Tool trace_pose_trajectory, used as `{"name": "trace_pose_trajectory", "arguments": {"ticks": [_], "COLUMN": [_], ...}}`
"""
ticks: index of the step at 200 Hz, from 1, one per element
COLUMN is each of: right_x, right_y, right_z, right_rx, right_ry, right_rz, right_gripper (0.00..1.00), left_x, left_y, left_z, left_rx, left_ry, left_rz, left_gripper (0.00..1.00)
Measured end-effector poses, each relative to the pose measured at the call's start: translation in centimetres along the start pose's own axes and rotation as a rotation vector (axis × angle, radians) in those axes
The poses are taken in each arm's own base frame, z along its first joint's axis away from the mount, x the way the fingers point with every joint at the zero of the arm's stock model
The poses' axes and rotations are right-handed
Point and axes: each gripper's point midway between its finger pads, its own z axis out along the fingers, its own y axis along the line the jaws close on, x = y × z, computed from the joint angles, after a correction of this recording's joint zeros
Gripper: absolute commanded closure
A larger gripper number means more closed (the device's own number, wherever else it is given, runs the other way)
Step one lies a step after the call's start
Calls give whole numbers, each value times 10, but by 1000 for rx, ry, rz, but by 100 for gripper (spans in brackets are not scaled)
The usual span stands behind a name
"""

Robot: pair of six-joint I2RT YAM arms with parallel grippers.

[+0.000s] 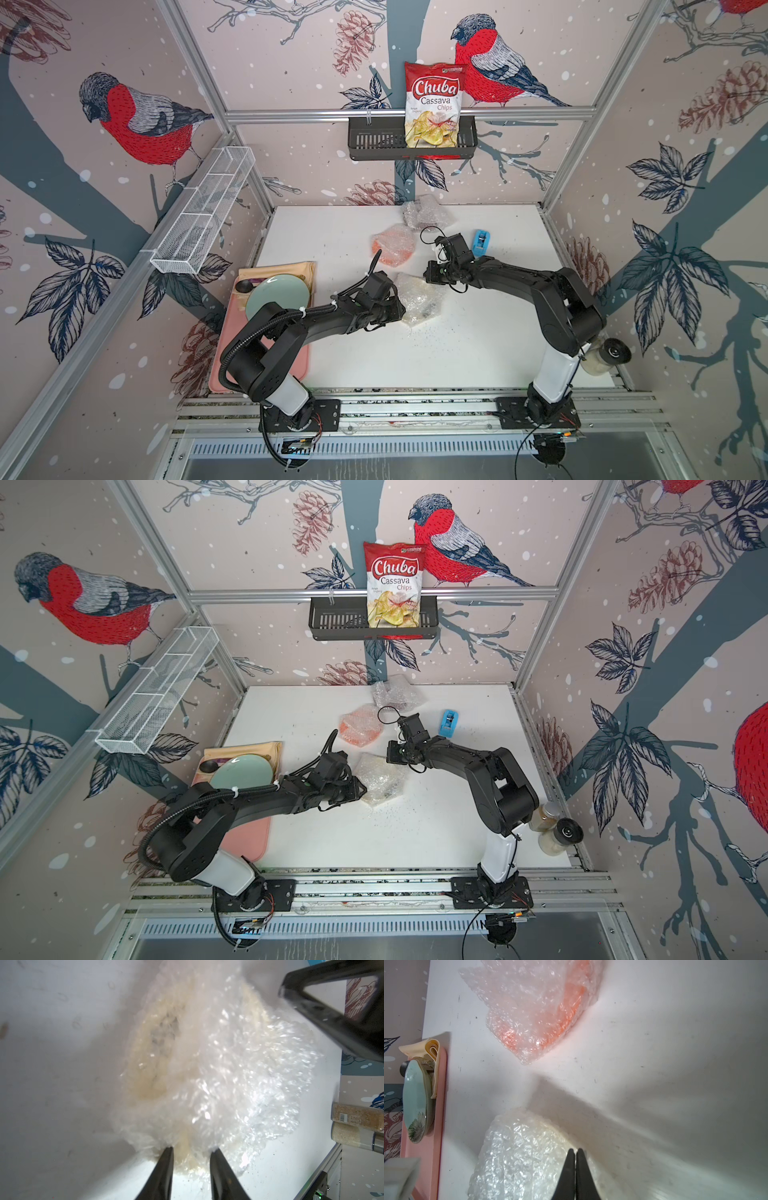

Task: Wrap dinner plates in bubble wrap
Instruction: Stick the tape on the bubble wrap.

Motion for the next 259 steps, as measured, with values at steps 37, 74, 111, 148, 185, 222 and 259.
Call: {"name": "trace_pose_trajectory", "arguments": {"ticks": [37, 74, 111, 148, 185, 222, 259], "right_x": [10, 17, 31, 35, 50, 54, 53], "right_y": [-2, 12, 10, 14, 8, -4, -3], "right_z": [7, -25, -42, -34, -13, 5, 12], "right_rx": [29, 41, 51, 25, 10, -15, -66], "right_ry": [24, -11, -23, -3, 62, 71, 54], "right_rz": [10, -34, -66, -70, -44, 8, 28], "right_gripper": [95, 94, 93, 100, 100, 100, 100], "left_x": [2, 7, 30, 61, 78, 77, 76], "left_y": [-4, -10, -5, -14, -16, -7, -6], "left_z": [-17, -50, -61, -48, -28, -10, 1], "left_rx": [25, 69, 113, 173, 167, 128, 127], "left_ry": [-28, -91, -69, 25, 84, 78, 81], "left_rz": [16, 109, 153, 197, 215, 198, 200], "left_gripper": [62, 59, 60, 69, 78, 80, 81]}}
